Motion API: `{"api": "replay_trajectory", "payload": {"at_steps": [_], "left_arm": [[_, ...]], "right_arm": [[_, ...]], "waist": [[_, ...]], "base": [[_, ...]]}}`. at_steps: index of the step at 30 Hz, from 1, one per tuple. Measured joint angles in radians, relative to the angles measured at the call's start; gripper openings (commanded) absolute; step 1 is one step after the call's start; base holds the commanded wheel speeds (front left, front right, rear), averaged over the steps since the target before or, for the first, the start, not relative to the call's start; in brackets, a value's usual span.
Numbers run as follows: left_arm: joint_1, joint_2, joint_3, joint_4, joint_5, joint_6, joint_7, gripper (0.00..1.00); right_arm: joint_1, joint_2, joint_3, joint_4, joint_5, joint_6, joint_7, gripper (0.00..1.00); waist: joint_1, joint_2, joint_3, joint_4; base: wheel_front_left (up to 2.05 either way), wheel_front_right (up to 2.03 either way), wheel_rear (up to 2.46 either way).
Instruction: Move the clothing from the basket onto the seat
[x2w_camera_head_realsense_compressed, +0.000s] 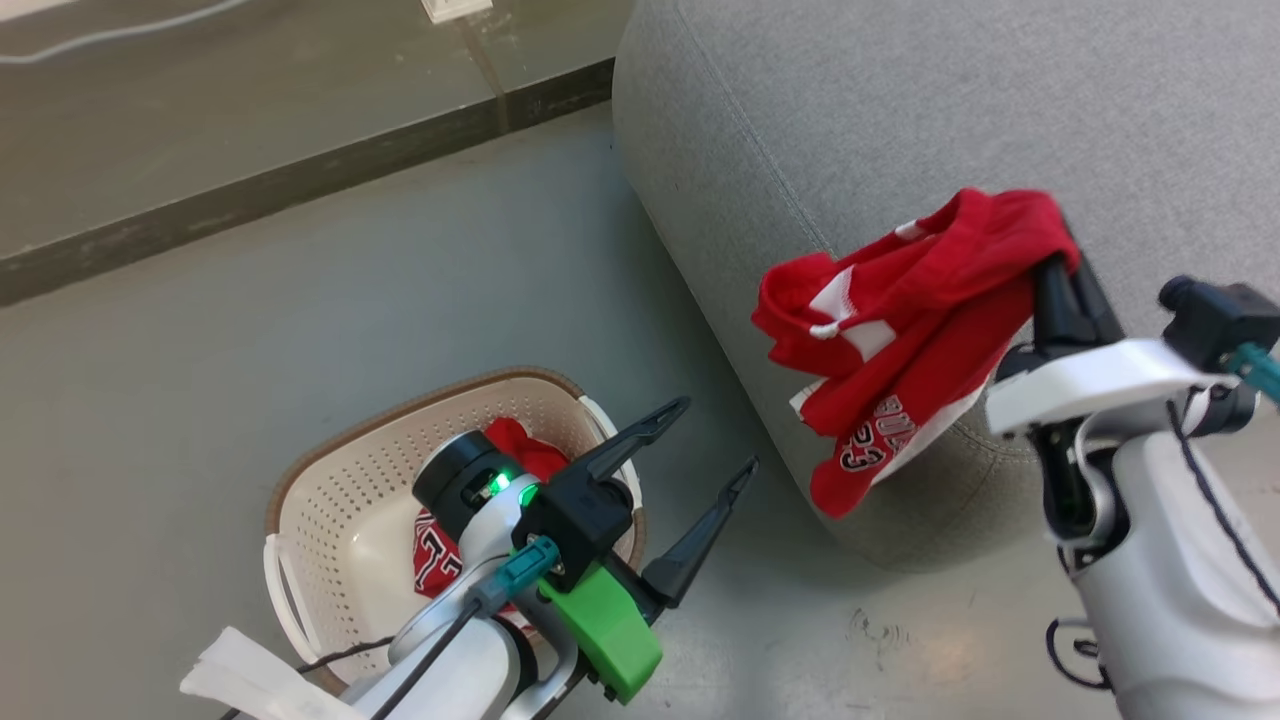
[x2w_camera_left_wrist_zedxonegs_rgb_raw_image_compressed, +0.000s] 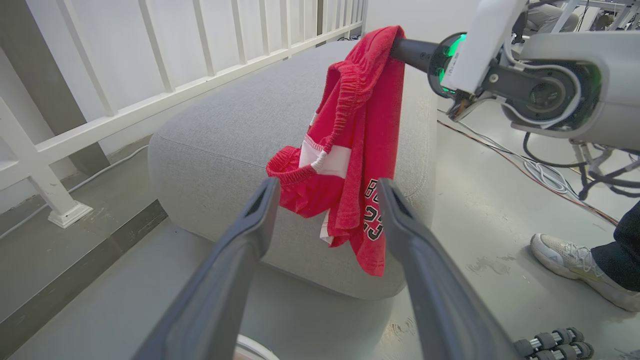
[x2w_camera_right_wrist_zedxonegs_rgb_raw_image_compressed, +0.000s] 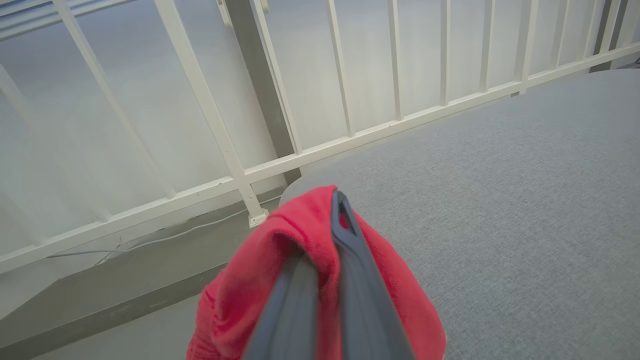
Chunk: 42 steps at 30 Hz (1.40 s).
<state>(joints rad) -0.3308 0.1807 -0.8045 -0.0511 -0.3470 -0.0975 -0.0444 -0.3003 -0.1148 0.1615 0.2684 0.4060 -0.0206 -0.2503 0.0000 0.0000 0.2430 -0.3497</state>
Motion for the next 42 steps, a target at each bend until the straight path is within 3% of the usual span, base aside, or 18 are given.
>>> {"api": "replay_trajectory", "payload": {"at_steps": [13,30,38,42], "left_arm": [[-0.058,-0.004,-0.012,-0.016,0.008,-0.004,0.022,1.00],[-0.128,-0.017,-0.039,-0.041,0.017,-0.009,0.044,1.00],[-0.159,-0.016,-0.038,-0.051,0.045,-0.012,0.049,1.00],[-0.168,-0.008,-0.034,-0.044,0.047,-0.012,0.042,1.00]], "right_arm": [[-0.236,-0.087,-0.102,0.113,0.014,-0.006,0.000,0.00],[-0.586,-0.270,-0.263,0.235,0.044,-0.044,0.000,0.00],[-0.620,-0.284,-0.287,0.347,0.046,-0.061,0.000,0.00],[-0.608,-0.261,-0.302,0.414,0.064,-0.062,0.000,0.00]], "waist": [[0.0000,0.0000,0.077,0.012],[0.0000,0.0000,0.206,0.122],[0.0000,0.0000,0.280,0.163],[0.0001,0.0000,0.310,0.175]], "base": [[0.00,0.00,0.00],[0.00,0.00,0.00],[0.00,0.00,0.00],[0.00,0.00,0.00]]}}
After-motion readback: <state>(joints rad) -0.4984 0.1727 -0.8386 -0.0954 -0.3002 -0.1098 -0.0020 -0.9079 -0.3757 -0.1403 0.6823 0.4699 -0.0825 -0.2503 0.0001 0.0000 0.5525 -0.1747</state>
